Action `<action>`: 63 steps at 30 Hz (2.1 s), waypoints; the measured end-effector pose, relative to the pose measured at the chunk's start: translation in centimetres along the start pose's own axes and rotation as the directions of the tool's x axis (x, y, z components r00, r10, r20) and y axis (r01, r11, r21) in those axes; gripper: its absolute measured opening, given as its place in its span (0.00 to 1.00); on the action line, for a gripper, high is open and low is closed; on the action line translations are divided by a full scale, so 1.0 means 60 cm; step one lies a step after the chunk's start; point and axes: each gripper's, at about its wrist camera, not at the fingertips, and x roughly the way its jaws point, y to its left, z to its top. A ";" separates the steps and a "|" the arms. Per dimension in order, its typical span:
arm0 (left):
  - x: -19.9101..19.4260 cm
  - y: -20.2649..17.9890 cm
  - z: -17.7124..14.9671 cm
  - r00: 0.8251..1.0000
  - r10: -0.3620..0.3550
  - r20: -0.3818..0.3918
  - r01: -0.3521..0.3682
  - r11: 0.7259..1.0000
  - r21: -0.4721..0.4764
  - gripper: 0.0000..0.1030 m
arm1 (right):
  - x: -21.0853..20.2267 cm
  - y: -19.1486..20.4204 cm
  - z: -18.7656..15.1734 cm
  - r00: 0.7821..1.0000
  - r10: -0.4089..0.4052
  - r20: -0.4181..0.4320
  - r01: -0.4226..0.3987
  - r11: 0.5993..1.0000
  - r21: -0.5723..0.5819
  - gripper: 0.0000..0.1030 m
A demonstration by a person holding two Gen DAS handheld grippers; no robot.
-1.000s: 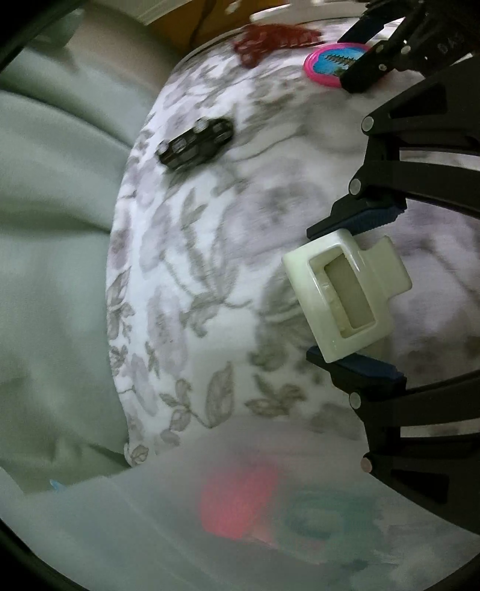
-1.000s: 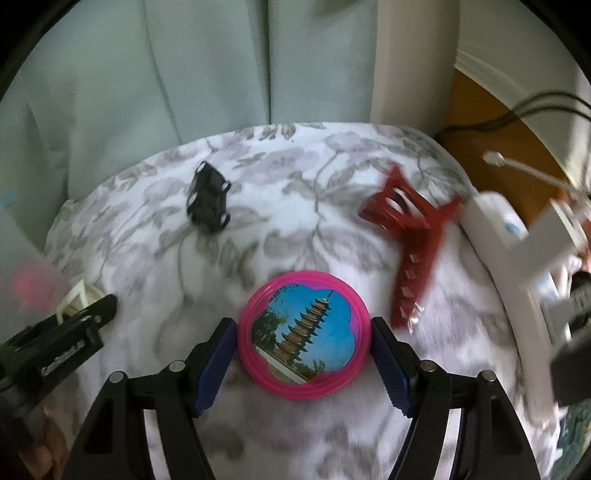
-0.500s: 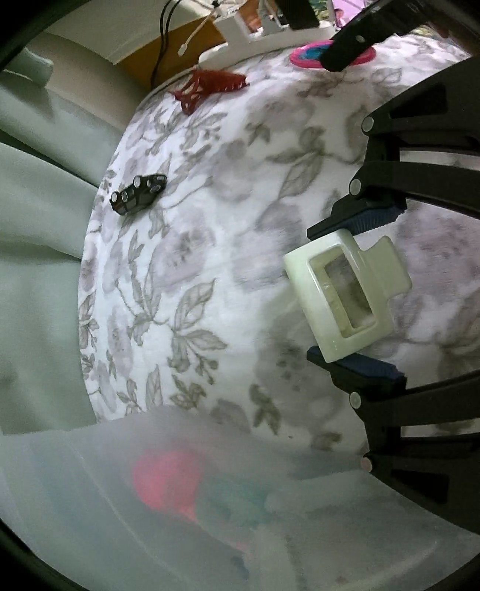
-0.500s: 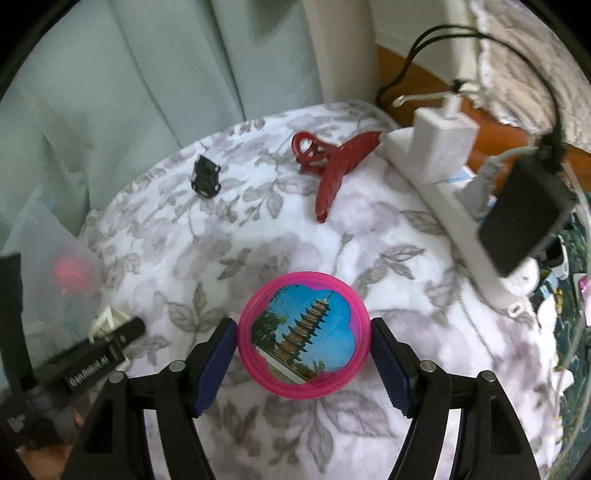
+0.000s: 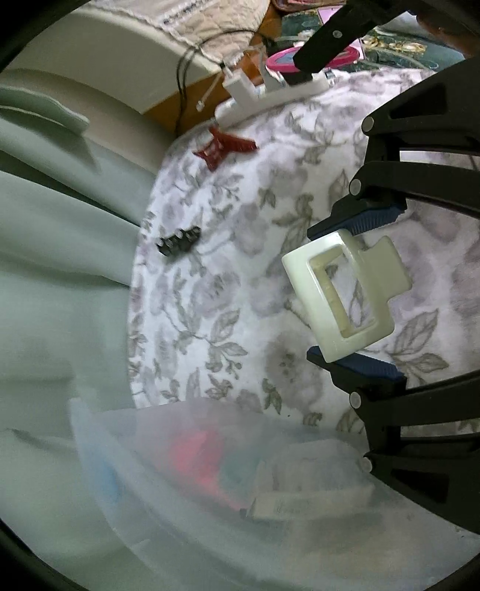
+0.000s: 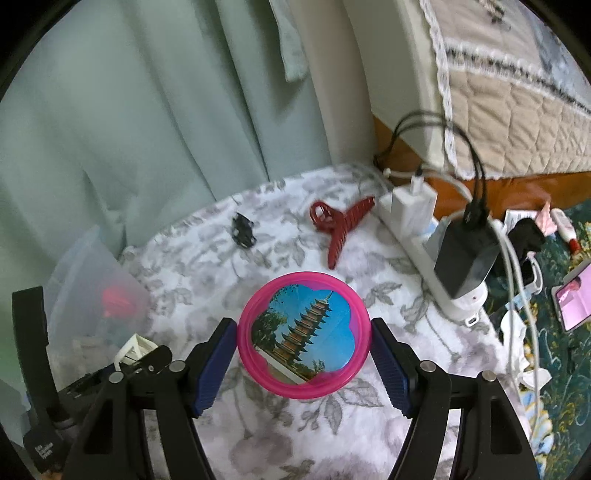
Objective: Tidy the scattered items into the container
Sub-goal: 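Carry the white clip with the left gripper over the clear box while the right carries the mirror there, then open both grippers to drop the white clip and pink mirror into the clear box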
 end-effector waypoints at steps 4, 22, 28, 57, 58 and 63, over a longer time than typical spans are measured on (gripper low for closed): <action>-0.039 -0.004 0.004 0.998 -0.008 0.061 0.008 1.000 0.007 0.58 | -0.034 0.013 0.002 0.999 0.014 0.041 -0.013 1.000 -0.014 0.73; -0.202 0.026 -0.002 0.956 -0.060 0.287 0.064 0.998 -0.004 0.58 | -0.160 0.070 -0.001 0.979 0.049 0.196 -0.036 0.997 -0.068 0.73; -0.223 0.066 -0.004 0.947 -0.068 0.315 0.090 0.994 -0.056 0.58 | -0.177 0.105 -0.009 0.976 0.056 0.210 -0.033 0.993 -0.111 0.73; -0.280 0.345 -0.039 0.897 0.098 0.431 0.102 0.903 -0.417 0.58 | -0.157 0.372 -0.045 0.952 0.276 0.129 -0.197 0.882 -0.429 0.73; -0.277 0.350 -0.040 0.897 0.100 0.430 0.102 0.901 -0.422 0.58 | -0.152 0.381 -0.046 0.952 0.281 0.121 -0.203 0.876 -0.437 0.73; -0.259 0.376 -0.043 0.906 0.100 0.412 0.106 0.887 -0.448 0.58 | -0.132 0.424 -0.061 0.953 0.294 0.074 -0.224 0.848 -0.481 0.73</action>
